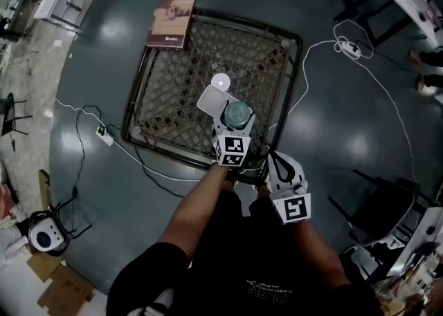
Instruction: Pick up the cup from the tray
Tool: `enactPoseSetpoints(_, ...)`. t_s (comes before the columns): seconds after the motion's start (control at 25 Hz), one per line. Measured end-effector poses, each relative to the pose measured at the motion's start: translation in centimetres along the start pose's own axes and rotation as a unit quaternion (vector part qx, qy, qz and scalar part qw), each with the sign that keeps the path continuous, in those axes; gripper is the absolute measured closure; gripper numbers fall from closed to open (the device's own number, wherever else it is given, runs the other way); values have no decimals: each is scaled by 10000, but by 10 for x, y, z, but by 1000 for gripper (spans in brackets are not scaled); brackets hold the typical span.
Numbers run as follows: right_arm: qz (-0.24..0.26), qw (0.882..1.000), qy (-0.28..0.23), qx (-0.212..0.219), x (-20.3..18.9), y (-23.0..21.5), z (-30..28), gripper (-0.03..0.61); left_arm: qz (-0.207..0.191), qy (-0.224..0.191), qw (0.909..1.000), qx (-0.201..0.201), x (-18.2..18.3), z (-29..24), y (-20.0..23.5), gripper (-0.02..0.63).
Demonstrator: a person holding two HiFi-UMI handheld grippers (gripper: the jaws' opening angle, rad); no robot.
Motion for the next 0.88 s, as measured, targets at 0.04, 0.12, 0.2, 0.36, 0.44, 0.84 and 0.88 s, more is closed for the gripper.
enactPoseSetpoints(0.04,14,10000,1,9,0,0,0,568,-2,-11,10000,-7,0,1,0,232)
enactPoseSetpoints(0.12,13,10000,2,11,-1,0,-2,568,-4,-49,10000,-16,2,3,1,232)
enactPoseSetpoints(0.2,10,10000,-10,10,1,-1,-4,568,8,-104,9999,-26,8,8,1,232)
enactPoseSetpoints(0.36,126,9999,-23,77,5,0,-7,568,77,-270,9996,-67,21,24,-1,232)
enactPoseSetpoints(0.44,129,9998,-99,113,8,4,-9,568,129,-344,9993,-66,27,36,0,232)
enactPoseSetpoints(0.84,240,9987,-356,285,24,12,-8,568,194,-562,9982,64,51,104,-6,233)
enactPoseSetpoints(0.88,277,9984,-392,305,27,12,-8,568,239,-569,9981,67,54,111,-5,233)
Point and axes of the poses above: the fingertips, and each gripper's own axes: z backward along the fingers, y to its left, x out of its top, the point moved 5 cm from there along z, backward along the fingers, and after that the axes turned 3 degrees about y, right-handed, at the moved point
